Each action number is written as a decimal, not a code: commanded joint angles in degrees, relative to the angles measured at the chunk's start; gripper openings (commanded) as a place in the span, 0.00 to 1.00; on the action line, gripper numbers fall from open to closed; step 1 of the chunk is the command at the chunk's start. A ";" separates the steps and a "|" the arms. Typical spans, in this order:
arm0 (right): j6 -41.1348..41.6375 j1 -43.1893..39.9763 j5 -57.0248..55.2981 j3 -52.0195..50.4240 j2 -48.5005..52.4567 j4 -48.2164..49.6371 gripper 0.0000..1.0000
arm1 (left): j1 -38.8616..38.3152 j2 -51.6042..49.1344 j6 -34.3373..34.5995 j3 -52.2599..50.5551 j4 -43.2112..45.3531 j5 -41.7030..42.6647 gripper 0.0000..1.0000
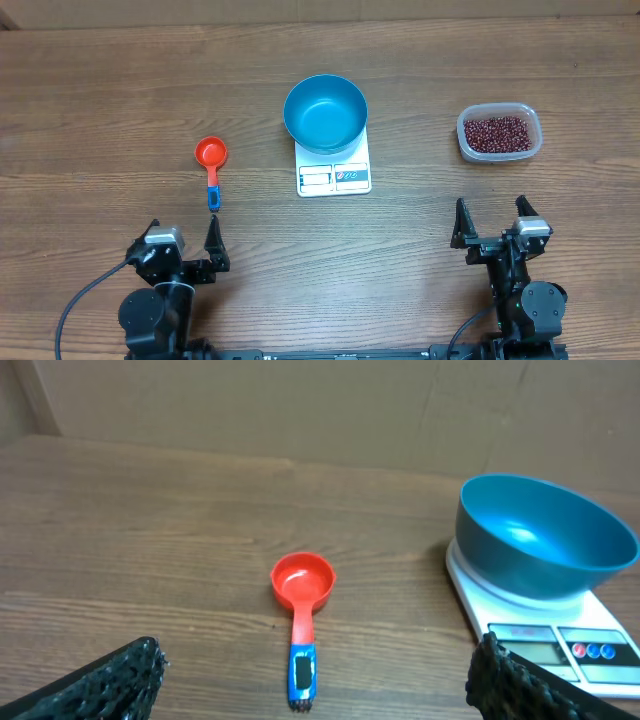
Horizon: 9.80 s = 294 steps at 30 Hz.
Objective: Scoop item into bowl and weigh 150g on scale
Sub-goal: 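Reach the left gripper down to the red scoop and grasp it, then lift the red scoop with the left gripper toward the bowl, then pass the scoop handle from the left gripper to the right gripper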
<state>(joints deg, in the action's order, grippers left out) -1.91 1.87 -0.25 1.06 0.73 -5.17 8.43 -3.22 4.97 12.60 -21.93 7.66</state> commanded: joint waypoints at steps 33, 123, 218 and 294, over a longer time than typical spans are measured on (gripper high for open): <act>-0.04 -0.35 -0.11 -0.59 -0.57 0.33 1.00 | 0.66 -78.05 -9.29 68.76 -39.91 -3.63 1.00; -0.04 -0.33 -0.11 -0.59 -0.57 0.33 1.00 | 0.61 -104.76 6.58 82.95 -32.41 -1.36 0.04; 55.54 1.81 58.97 48.37 76.91 15.50 1.00 | -14.34 -89.35 87.01 82.93 -45.66 4.59 0.04; 58.90 13.84 43.74 48.35 76.91 17.92 0.14 | -32.13 -94.09 91.08 82.93 -34.77 5.70 0.04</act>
<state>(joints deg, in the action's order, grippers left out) 57.04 15.42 43.86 48.34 78.02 12.32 -22.92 -97.10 98.41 95.02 -56.62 13.13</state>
